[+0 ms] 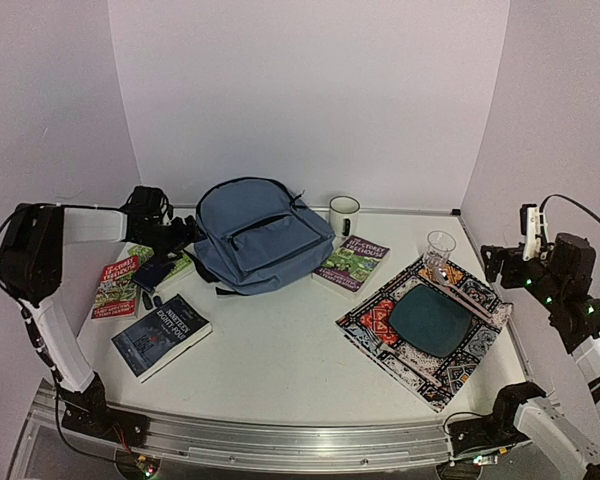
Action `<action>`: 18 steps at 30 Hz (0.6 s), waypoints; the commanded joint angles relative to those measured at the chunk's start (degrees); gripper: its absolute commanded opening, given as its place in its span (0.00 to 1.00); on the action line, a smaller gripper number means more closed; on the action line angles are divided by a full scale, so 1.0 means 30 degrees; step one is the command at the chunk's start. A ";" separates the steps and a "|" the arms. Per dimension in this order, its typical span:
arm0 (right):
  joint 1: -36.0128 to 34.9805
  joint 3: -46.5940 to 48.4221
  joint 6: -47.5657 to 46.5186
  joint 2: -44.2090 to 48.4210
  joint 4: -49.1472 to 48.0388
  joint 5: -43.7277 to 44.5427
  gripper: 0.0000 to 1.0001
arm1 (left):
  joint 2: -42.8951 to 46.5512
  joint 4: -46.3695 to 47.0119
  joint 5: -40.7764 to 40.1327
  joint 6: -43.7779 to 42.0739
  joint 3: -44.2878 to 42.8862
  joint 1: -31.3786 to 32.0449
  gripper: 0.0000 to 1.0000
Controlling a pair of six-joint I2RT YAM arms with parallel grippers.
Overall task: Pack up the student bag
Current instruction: Pick up the student bag from the corner of the board.
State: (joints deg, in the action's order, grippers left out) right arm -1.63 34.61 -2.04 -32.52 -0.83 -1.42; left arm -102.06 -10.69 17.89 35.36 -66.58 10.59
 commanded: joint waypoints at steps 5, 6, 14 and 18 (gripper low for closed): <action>0.0015 0.0274 -0.0288 0.0136 -0.0203 -0.0661 0.98 | -0.5885 -0.0150 -0.0233 -0.0453 -0.7135 -0.0551 0.93; 0.0015 0.0270 -0.0288 0.0145 -0.0177 -0.0683 0.98 | -0.6387 -0.0331 -0.0247 -0.0591 -0.7803 -0.0612 0.93; 0.0015 0.0230 -0.0377 0.0023 -0.0103 -0.0556 0.98 | -1.0092 -0.0978 0.0948 -0.1154 -1.1488 -0.0809 0.93; 0.0014 0.0218 -0.0424 -0.0106 -0.0103 -0.0759 0.98 | -1.1524 -0.1031 0.2732 -0.0983 -1.2685 -0.0783 0.84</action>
State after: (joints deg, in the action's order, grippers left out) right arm -1.63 34.61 -2.42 -32.41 -0.40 -2.63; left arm -133.47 -13.10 20.17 32.93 -100.06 8.23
